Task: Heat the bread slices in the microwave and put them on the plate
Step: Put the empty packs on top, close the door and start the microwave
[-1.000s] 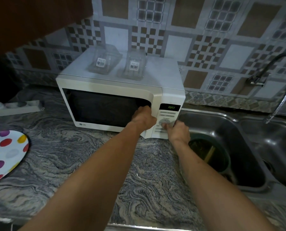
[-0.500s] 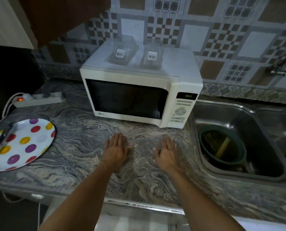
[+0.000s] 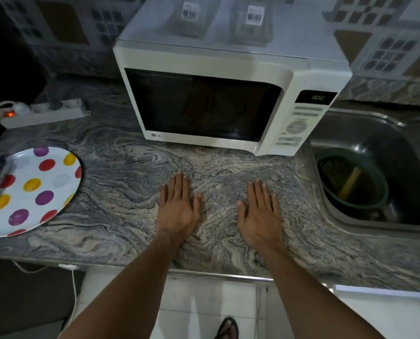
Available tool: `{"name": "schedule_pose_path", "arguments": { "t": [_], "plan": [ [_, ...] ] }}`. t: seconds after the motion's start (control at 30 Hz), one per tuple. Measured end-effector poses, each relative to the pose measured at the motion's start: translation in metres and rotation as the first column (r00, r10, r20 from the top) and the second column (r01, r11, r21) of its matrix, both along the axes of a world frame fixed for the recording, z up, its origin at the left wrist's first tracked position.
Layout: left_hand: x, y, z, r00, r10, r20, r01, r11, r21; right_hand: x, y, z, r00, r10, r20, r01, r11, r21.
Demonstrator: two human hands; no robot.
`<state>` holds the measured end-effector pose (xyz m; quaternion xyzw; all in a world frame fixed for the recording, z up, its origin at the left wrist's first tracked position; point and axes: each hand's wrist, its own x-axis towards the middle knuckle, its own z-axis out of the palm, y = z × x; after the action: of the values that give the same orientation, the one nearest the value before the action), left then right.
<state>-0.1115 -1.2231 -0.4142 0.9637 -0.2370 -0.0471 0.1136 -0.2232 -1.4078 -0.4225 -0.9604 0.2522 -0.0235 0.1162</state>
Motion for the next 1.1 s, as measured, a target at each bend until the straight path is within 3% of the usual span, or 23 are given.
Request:
{"name": "schedule_pose_path", "arguments": {
  "t": [1.1],
  "plan": [
    [0.0011, 0.0001, -0.0073, 0.999, 0.001, 0.038, -0.001, 1.0, -0.009, -0.0002, 0.0001, -0.0008, 0.997, -0.008, 0.08, 0.012, 0.999, -0.053]
  ]
}}
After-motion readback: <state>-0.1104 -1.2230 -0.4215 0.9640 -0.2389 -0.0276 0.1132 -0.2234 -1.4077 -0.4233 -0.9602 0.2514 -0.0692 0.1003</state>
